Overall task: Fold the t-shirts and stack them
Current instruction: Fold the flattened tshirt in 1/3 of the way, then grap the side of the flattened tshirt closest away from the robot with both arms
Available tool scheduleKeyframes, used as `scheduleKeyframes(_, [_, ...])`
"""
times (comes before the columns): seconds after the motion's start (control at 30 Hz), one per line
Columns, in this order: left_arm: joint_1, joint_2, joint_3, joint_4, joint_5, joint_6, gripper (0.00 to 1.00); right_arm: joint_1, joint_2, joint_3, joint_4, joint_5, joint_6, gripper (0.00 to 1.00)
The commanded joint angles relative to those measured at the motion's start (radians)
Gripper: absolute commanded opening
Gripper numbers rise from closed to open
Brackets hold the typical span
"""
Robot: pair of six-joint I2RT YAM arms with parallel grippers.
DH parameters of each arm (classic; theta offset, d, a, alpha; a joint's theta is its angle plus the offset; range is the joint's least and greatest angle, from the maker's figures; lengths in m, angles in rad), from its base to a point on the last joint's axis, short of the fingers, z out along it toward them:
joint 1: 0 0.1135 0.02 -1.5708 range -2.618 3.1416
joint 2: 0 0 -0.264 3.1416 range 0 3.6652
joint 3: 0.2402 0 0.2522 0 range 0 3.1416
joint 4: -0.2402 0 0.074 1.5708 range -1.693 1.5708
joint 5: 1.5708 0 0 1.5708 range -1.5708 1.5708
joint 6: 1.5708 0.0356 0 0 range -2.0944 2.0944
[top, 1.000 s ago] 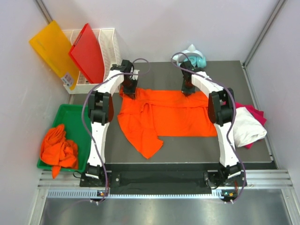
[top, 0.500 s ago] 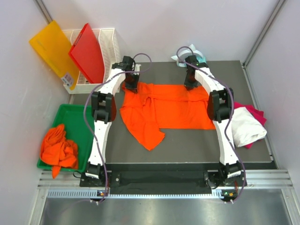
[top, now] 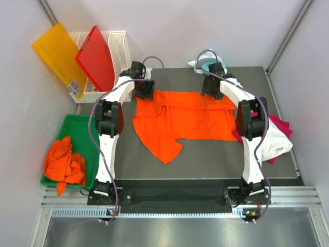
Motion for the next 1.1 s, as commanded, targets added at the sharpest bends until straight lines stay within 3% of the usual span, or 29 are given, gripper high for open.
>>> scheduleKeyframes(0.0, [0.011,-0.243,-0.114,0.095,0.03,-0.001,0.62,0.041,-0.228,-0.051,0.115,0.052,-0.001,0.74])
scheduleKeyframes(0.2, [-0.003,-0.58,-0.576,0.188,0.11,-0.053,0.53,0.167,-0.475,-0.299,0.113,0.097,0.008,0.73])
scheduleKeyframes(0.37, [-0.111,-0.826,-0.933,0.23,-0.046,-0.027,0.47,0.299,-0.624,-0.515,0.115,0.221,0.042,0.72])
scheduleKeyframes(0.47, [-0.211,-0.922,-1.035,0.227,-0.1,0.013,0.45,0.373,-0.687,-0.596,0.09,0.255,0.103,0.72])
scheduleKeyframes(0.63, [-0.348,-1.008,-1.069,0.189,-0.097,0.02,0.45,0.469,-0.769,-0.699,0.063,0.31,0.203,0.71])
scheduleKeyframes(0.83, [-0.428,-0.949,-1.02,0.02,-0.027,0.048,0.43,0.529,-0.819,-0.757,0.008,0.381,0.278,0.71])
scheduleKeyframes(1.07, [-0.532,-0.944,-1.115,0.078,0.024,0.001,0.44,0.532,-0.894,-0.849,0.003,0.414,0.344,0.71])
